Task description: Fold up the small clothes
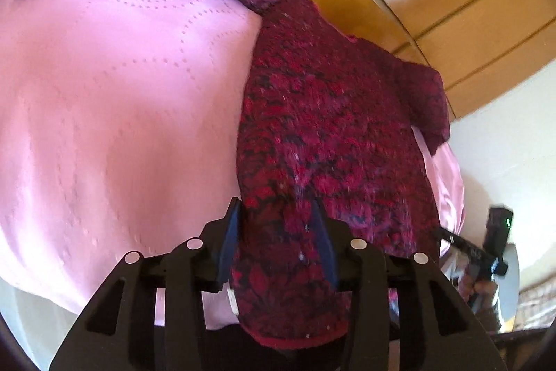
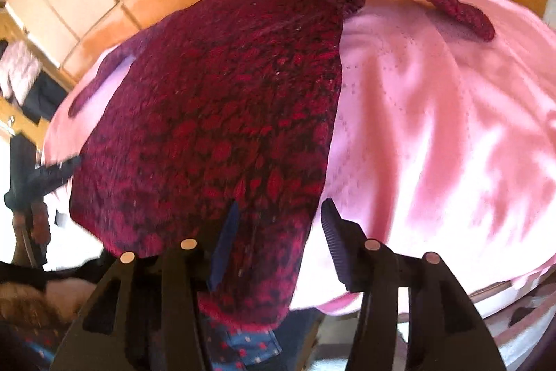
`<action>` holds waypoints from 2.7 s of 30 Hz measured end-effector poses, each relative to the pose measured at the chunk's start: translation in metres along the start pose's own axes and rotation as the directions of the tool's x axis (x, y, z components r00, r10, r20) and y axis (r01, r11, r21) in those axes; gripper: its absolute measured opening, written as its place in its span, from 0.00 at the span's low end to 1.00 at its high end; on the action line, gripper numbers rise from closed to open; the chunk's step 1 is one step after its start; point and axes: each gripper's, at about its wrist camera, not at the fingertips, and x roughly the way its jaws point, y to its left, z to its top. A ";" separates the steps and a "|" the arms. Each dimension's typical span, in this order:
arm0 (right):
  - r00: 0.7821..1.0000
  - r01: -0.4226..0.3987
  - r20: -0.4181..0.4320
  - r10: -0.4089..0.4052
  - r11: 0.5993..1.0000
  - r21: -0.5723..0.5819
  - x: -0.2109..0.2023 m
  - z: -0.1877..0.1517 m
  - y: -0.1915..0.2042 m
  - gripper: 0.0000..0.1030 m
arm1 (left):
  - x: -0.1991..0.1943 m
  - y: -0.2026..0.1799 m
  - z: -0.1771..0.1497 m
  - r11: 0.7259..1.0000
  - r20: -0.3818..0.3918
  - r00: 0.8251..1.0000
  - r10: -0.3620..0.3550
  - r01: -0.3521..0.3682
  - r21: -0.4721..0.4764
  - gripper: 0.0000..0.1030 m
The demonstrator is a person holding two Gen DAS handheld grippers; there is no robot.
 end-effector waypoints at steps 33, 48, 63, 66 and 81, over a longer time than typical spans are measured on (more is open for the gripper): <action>0.787 -0.566 0.604 0.124 0.532 0.629 -0.007 0.088 -0.210 0.65 | 0.060 -0.103 0.064 0.956 0.133 0.986 0.097 -0.130 0.263 0.47; 0.874 -0.141 0.425 -0.238 0.712 0.688 -0.018 0.208 -0.258 0.11 | 0.113 -0.090 0.064 0.955 0.025 0.991 0.131 -0.132 0.266 0.47; 0.774 0.390 0.162 -0.613 0.661 0.641 -0.029 0.208 -0.273 0.10 | 0.088 -0.067 0.076 0.978 0.063 0.989 0.131 -0.139 0.153 0.47; 0.787 0.320 0.215 -0.578 0.681 0.659 -0.043 0.202 -0.267 0.10 | 0.079 -0.055 0.077 0.982 0.075 0.987 0.142 -0.150 0.118 0.47; 0.908 0.172 0.370 -0.196 0.980 0.095 0.016 0.269 0.007 0.10 | 0.066 -0.068 0.091 0.990 0.148 0.986 0.074 -0.091 0.110 0.59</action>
